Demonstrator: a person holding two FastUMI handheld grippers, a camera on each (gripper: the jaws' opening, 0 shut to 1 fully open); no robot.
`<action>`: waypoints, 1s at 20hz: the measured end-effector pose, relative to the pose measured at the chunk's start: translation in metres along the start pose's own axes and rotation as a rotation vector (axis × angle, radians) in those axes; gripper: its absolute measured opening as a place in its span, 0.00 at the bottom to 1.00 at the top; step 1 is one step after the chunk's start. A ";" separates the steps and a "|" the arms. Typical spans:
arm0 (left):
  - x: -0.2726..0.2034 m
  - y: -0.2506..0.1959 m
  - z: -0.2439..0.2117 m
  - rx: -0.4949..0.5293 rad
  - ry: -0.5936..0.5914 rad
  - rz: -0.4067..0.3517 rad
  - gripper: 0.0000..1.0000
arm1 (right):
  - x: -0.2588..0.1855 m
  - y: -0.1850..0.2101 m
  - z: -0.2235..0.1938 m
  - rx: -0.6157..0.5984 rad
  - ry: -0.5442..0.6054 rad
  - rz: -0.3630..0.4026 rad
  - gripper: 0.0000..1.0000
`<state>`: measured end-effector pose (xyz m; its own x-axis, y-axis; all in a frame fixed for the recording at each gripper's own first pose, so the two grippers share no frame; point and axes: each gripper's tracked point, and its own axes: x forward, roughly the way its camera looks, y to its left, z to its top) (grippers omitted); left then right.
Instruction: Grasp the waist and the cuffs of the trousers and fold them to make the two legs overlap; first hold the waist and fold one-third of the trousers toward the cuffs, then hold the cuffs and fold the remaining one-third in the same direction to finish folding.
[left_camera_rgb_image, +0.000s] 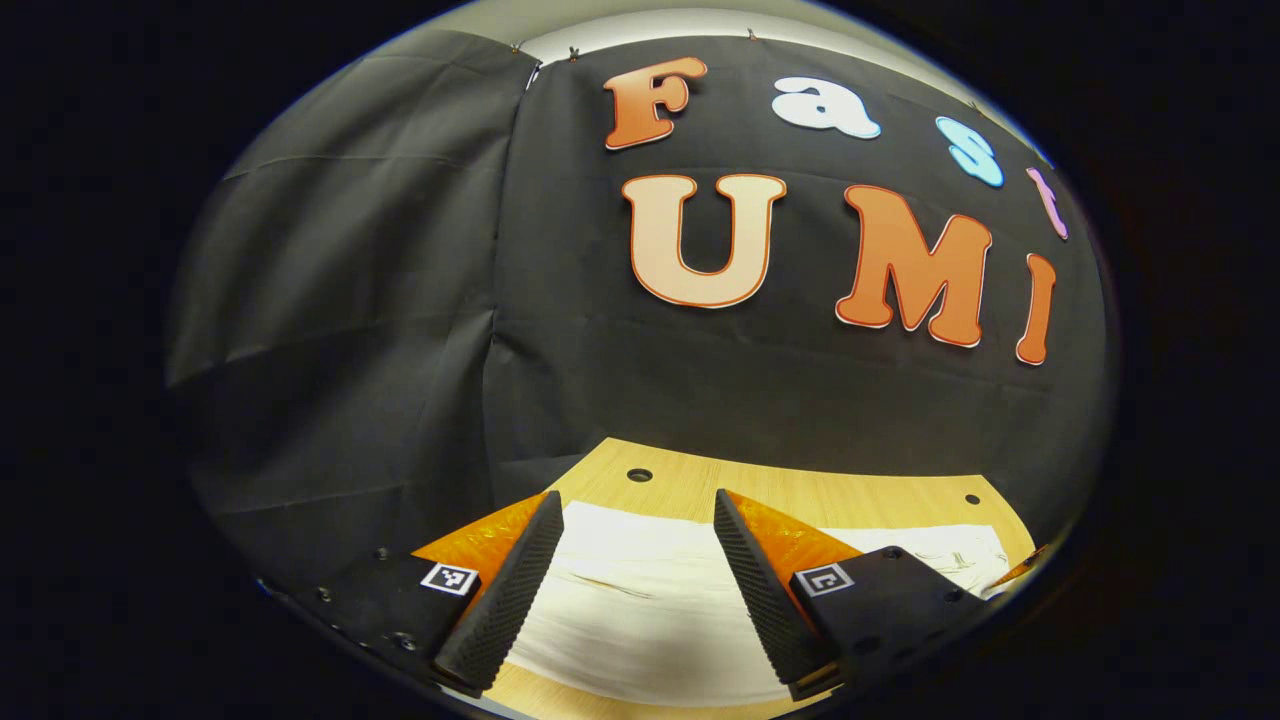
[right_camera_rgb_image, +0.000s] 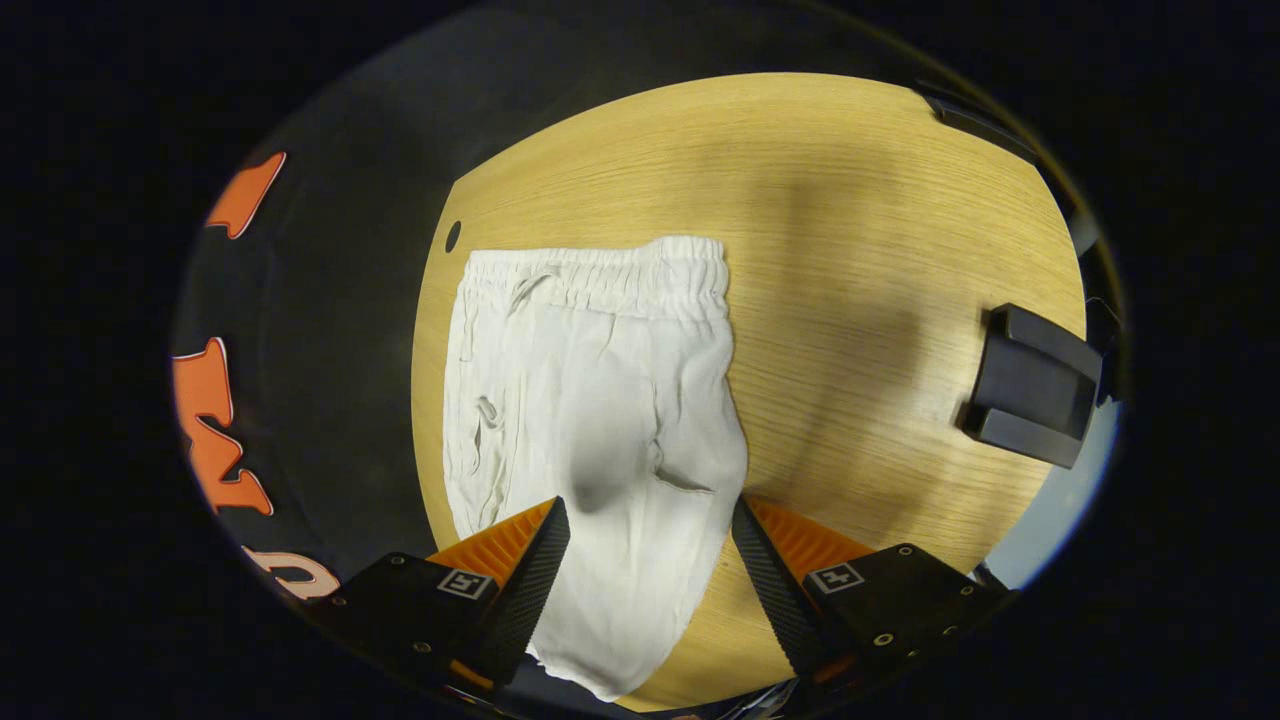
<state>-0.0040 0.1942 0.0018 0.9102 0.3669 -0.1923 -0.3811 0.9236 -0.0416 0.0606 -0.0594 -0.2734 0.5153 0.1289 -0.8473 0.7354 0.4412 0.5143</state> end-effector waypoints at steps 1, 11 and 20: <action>0.001 0.000 -0.001 -0.006 0.002 0.001 1.00 | 0.001 0.002 0.000 0.007 0.005 0.003 0.99; 0.012 0.018 -0.011 -0.192 0.060 0.005 0.99 | 0.024 0.004 -0.006 -0.047 0.058 0.000 0.42; 0.010 0.071 -0.086 -0.529 0.260 0.107 0.99 | 0.023 -0.007 -0.005 -0.051 0.059 -0.043 0.01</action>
<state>-0.0361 0.2534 -0.0878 0.8182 0.3542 -0.4528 -0.5582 0.6779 -0.4784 0.0653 -0.0552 -0.2972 0.4552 0.1605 -0.8758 0.7323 0.4921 0.4708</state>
